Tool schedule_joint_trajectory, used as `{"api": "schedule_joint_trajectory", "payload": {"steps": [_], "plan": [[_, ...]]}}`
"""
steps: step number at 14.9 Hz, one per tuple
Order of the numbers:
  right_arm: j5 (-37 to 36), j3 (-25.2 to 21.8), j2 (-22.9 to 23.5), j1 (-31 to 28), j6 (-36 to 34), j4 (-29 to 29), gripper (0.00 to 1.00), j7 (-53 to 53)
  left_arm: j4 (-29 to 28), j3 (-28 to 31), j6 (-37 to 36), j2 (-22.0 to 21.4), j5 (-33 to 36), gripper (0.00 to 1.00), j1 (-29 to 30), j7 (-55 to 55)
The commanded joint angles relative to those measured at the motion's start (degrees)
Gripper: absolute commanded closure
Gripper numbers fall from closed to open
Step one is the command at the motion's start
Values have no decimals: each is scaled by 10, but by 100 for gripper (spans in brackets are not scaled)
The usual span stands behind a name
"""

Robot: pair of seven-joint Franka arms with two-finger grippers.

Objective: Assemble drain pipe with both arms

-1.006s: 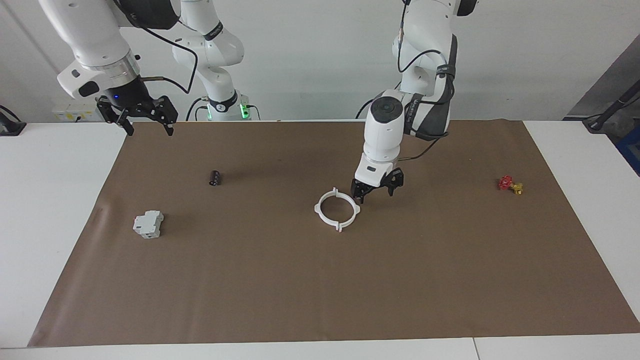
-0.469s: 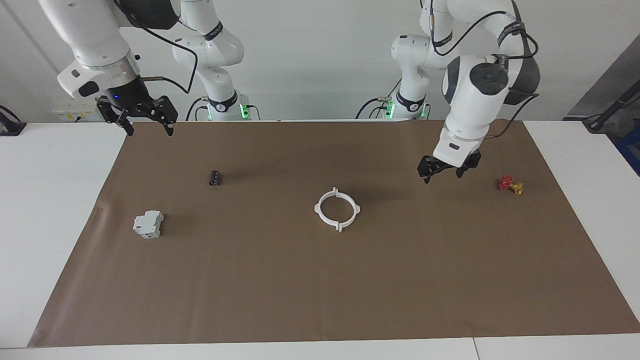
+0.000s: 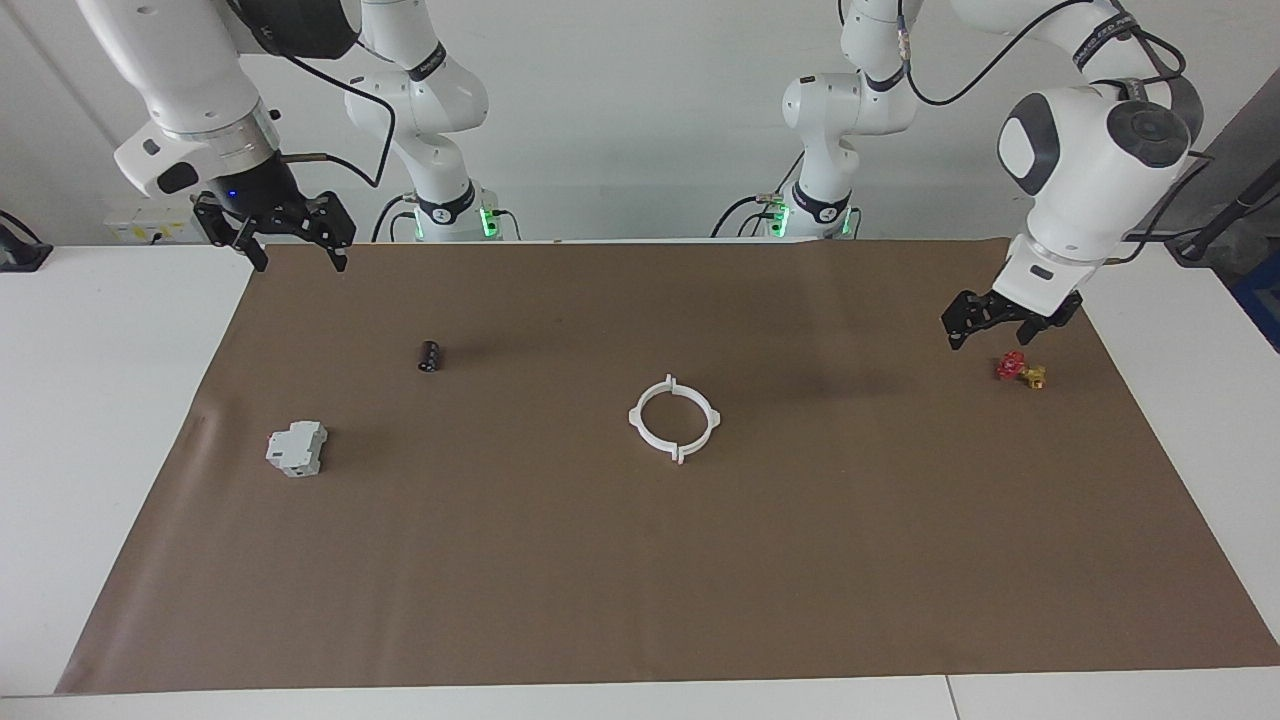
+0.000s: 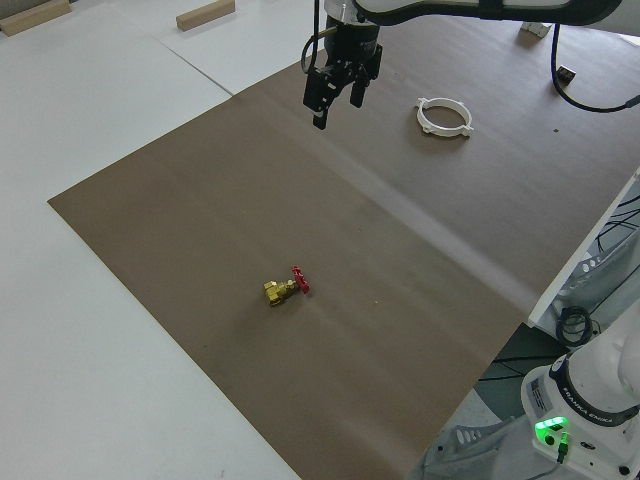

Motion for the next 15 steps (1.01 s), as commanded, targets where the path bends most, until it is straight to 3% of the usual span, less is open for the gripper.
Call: {"api": "schedule_joint_trajectory", "payload": {"steps": [1,3,8,13,15], "plan": [[1,2,-2,-5,1,-1,0,-12,-4,-5,-10,-10,-16,0,24,38],[1,2,-2,-5,1,-1,0,-12,-4,-12,0,-10,-50,0,17,30],[1,2,-2,-5,1,-1,0,-12,6,-18,-35,-29,-53,0,9,30],[1,2,-2,-5,1,-1,0,-12,84,-8,-135,-14,-53,0,-24,27],[1,2,-2,-4,1,-1,0,-12,105,-3,-159,-8,-44,0,-67,-4]]}}
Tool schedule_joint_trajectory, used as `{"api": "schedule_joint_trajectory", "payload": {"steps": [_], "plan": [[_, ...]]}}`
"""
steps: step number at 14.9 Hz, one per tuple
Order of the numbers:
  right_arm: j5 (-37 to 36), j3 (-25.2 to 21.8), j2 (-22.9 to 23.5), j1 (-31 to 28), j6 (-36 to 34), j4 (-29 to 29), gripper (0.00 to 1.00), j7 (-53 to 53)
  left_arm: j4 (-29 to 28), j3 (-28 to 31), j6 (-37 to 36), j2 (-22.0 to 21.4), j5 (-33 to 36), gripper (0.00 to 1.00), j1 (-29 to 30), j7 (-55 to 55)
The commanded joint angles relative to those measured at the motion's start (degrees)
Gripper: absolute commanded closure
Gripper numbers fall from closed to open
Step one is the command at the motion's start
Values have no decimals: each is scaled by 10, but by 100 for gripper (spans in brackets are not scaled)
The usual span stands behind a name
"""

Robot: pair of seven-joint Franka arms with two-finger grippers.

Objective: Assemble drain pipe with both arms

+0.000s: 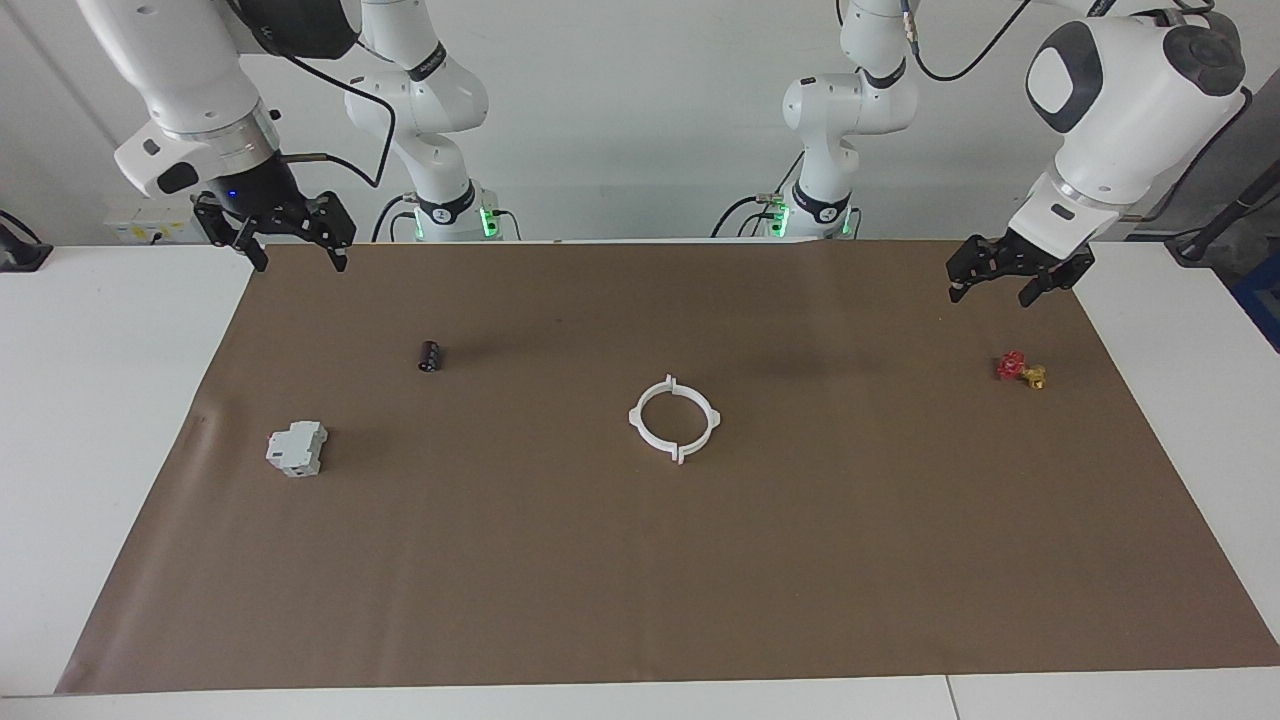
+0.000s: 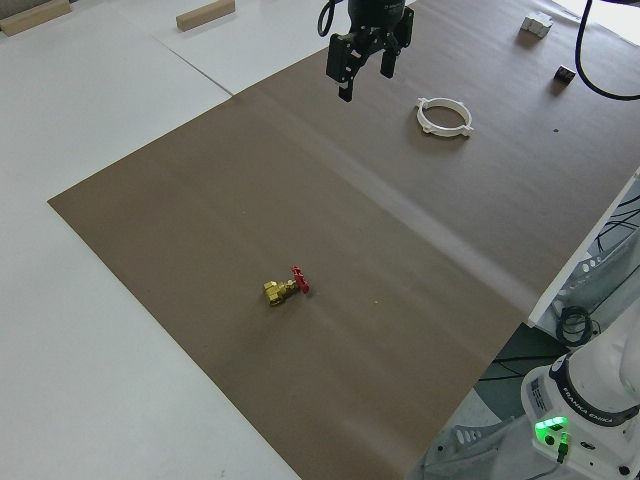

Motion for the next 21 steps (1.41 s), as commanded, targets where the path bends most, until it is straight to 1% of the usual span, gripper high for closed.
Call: {"api": "schedule_joint_trajectory", "payload": {"steps": [1,2,4,6,9,13,16,17,21], "plan": [[1,2,-2,-5,1,-1,0,-12,63,16,-56,30,20,0,-59,-51],[1,2,-2,-5,1,-1,0,-12,79,16,-77,33,31,0,-70,-59],[1,2,-2,-5,1,-1,0,-12,66,9,-79,22,30,0,-65,-54],[1,2,-2,-5,1,-1,0,-12,71,12,-91,25,25,0,-66,-56],[1,2,-2,-4,1,-1,0,-12,47,9,-55,11,25,0,-65,-62],[1,2,-2,-5,1,-1,0,-12,43,17,-36,9,25,0,-60,-55],[1,2,-2,-5,1,-1,0,-12,-8,18,30,-7,25,0,-60,-56],[1,2,-2,-5,1,-1,0,-12,-17,17,34,-10,25,0,-60,-56],[1,2,-2,-5,1,-1,0,-12,-11,19,34,-3,25,0,-60,-56]]}}
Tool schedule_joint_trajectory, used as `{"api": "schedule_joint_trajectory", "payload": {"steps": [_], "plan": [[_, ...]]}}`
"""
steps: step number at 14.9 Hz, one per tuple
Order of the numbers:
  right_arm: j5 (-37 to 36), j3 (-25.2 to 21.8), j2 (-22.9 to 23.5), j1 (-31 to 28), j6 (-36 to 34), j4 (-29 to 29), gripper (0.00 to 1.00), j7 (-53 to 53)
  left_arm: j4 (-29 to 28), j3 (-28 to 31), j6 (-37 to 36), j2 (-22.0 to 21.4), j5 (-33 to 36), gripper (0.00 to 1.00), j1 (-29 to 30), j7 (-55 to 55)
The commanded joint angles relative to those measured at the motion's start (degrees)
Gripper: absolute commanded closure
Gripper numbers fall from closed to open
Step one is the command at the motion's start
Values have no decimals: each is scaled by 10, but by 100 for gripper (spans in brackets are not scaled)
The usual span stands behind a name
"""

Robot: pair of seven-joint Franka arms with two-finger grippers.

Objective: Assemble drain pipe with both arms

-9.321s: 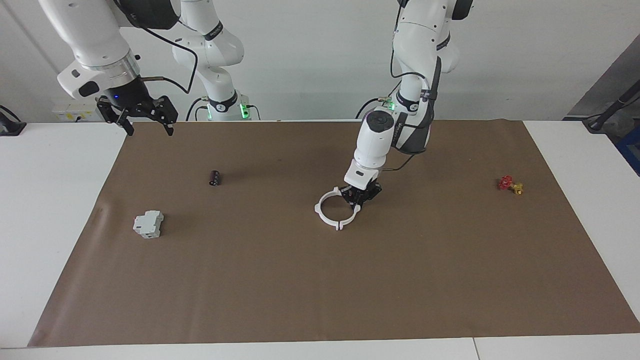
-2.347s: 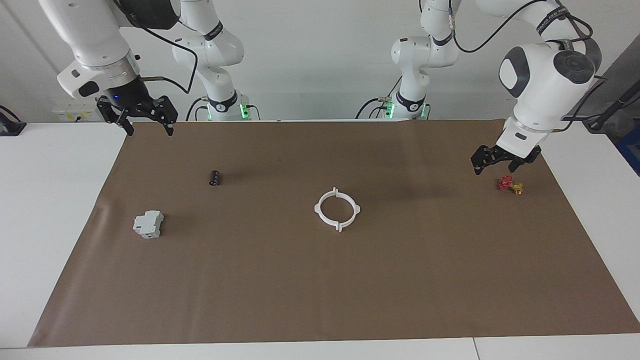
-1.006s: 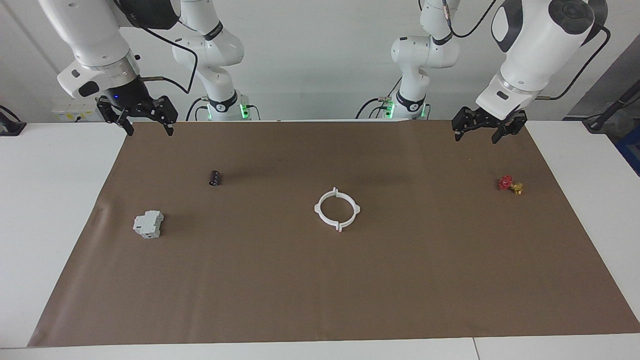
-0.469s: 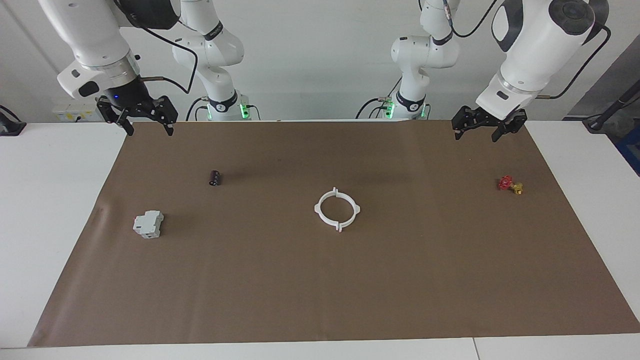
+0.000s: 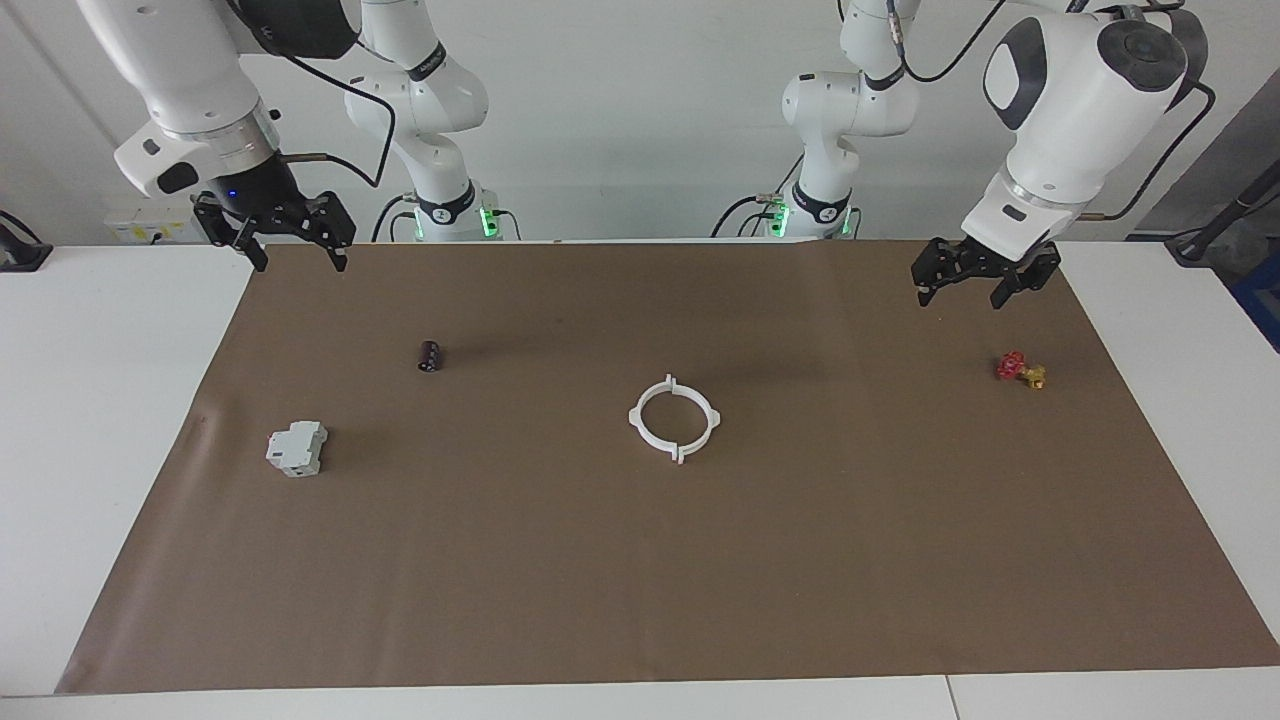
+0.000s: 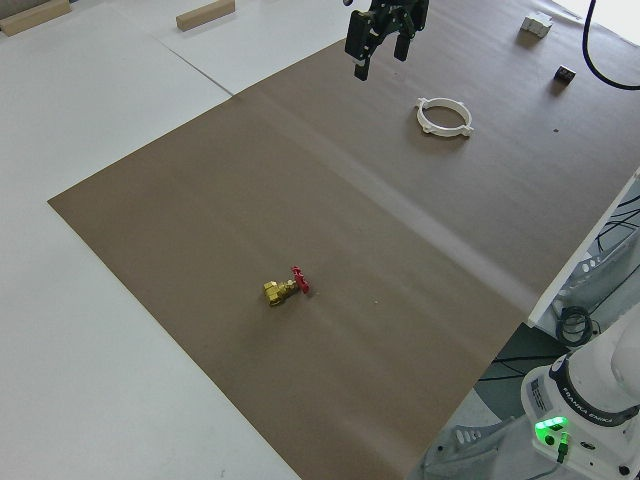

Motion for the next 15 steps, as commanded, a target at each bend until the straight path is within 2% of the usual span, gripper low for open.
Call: {"api": "schedule_joint_trajectory", "payload": {"steps": [1,15], "plan": [[1,2,-2,-5,1,-1,0,-12,-18,1,15,-16,4,0,0,-3],[1,2,-2,-5,1,-1,0,-12,-14,-1,49,-14,4,0,-1,-4]]}}
